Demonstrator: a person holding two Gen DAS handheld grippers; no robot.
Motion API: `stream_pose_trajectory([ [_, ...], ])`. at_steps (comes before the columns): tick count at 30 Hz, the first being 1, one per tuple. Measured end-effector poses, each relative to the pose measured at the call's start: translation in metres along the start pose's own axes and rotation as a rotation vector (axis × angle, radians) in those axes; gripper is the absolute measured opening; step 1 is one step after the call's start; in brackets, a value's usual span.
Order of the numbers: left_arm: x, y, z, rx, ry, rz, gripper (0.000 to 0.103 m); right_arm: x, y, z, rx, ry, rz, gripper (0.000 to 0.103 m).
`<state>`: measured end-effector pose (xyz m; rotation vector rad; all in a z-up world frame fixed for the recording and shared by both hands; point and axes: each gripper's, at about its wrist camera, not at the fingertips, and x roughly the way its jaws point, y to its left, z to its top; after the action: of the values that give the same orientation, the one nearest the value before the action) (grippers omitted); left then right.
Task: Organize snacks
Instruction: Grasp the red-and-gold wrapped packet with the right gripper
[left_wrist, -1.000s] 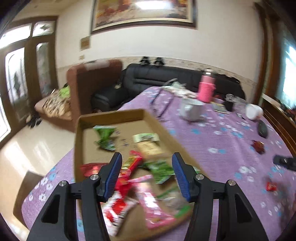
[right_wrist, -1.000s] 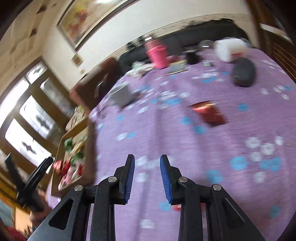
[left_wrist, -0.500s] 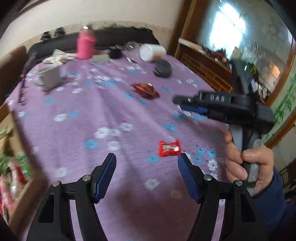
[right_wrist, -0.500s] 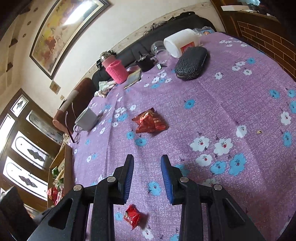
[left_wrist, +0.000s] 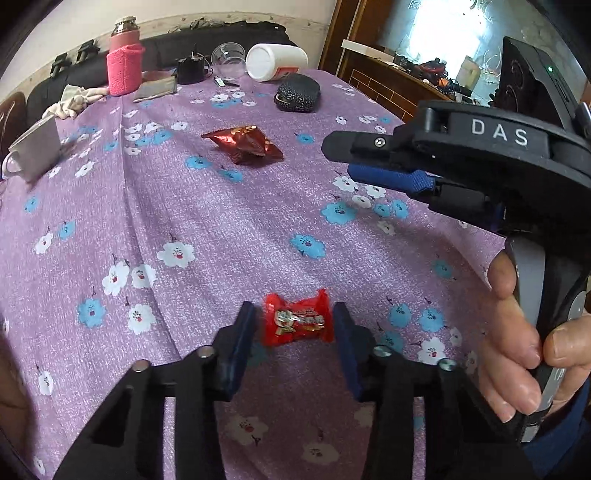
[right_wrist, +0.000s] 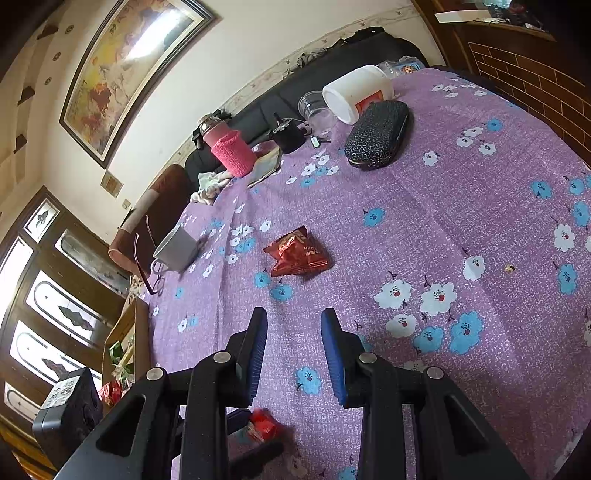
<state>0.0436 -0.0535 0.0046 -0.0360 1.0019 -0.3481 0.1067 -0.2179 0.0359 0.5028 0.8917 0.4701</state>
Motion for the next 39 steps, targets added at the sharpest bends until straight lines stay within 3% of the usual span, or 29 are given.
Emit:
stream_pose_trajectory([
  [4,-0.002,0.008,0.0,-0.016,-0.019,0.011,0.024,0.003,0.001,0.0,-0.012,-0.003,-0.025,0.032],
  [10,-0.007,0.05,0.01,-0.12,-0.054,0.074,0.022,0.012,0.005,-0.001,-0.047,0.009,-0.048,0.032],
  [12,-0.011,0.066,0.011,-0.153,-0.078,0.132,0.022,0.014,0.01,0.0,-0.063,0.018,-0.048,0.039],
  [15,-0.015,0.085,0.012,-0.215,-0.093,0.146,0.022,0.023,0.018,0.008,-0.068,0.046,-0.056,0.048],
  [24,-0.02,0.089,0.007,-0.238,-0.104,0.16,0.022,0.085,0.037,0.057,-0.193,0.074,-0.212,0.048],
  [27,-0.019,0.091,0.006,-0.249,-0.098,0.159,0.022,0.102,0.036,0.061,-0.212,0.103,-0.221,0.048],
  [32,-0.018,0.092,0.007,-0.25,-0.096,0.163,0.022,0.126,0.039,0.054,-0.264,0.148,-0.234,0.048],
  [35,-0.018,0.092,0.007,-0.253,-0.097,0.164,0.022,0.126,0.047,0.046,-0.318,0.133,-0.272,0.039],
  [39,-0.017,0.09,0.007,-0.244,-0.1,0.176,0.022,0.11,0.047,0.034,-0.287,0.129,-0.266,0.037],
])
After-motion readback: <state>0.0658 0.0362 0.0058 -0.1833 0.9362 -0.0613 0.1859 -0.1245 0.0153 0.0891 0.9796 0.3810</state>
